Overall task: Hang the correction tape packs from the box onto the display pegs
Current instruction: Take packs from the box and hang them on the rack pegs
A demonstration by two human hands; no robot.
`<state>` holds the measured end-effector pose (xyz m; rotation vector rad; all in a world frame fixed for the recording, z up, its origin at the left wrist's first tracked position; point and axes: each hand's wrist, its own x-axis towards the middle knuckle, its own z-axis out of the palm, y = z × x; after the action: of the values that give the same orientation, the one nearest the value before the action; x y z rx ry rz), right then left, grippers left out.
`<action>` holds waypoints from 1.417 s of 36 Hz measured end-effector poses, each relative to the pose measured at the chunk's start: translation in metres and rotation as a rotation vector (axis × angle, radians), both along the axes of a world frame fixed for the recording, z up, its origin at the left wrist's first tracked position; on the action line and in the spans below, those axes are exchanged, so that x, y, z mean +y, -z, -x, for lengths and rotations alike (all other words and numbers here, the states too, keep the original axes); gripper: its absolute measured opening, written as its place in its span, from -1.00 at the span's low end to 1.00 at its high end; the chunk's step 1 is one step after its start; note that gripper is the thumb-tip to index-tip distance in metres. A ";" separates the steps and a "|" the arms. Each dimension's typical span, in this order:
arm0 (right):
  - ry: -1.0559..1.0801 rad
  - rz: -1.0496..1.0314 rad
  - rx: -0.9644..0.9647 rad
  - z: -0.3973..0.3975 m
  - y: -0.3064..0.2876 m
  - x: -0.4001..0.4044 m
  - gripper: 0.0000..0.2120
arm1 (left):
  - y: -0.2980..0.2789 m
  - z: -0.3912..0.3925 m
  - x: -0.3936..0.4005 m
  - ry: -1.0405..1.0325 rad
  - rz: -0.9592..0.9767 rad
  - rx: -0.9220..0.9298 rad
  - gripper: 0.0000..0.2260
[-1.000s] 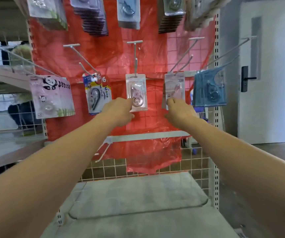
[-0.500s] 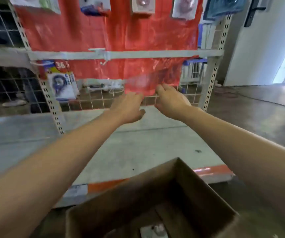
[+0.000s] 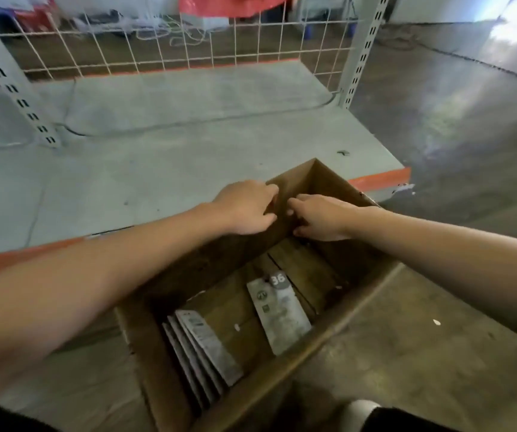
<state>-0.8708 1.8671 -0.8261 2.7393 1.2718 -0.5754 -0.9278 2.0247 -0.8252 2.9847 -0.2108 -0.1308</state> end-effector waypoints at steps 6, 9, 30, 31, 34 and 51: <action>-0.068 0.318 0.128 0.004 0.034 0.005 -0.65 | 0.057 0.024 -0.006 0.165 -0.128 0.232 -0.75; -0.078 0.371 0.175 0.001 0.046 0.008 -0.65 | 0.082 0.033 0.000 0.191 -0.186 0.343 -0.69; -0.051 0.382 0.292 -0.030 0.075 -0.016 -0.70 | 0.177 0.010 -0.045 -0.270 0.111 0.616 -0.59; -0.048 0.382 0.300 -0.030 0.075 -0.018 -0.70 | 0.178 0.010 -0.046 -0.294 0.128 0.599 -0.62; -0.027 0.399 0.310 -0.032 0.073 -0.020 -0.72 | 0.171 0.007 -0.046 -0.313 0.171 0.604 -0.71; 0.174 0.102 0.487 -0.005 0.024 0.005 -0.85 | 0.060 0.035 0.005 -0.325 0.810 0.372 -0.97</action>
<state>-0.8662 1.8720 -0.8503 2.7330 1.0337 -1.3479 -0.9630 2.0295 -0.8856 2.1021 0.2186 -0.4361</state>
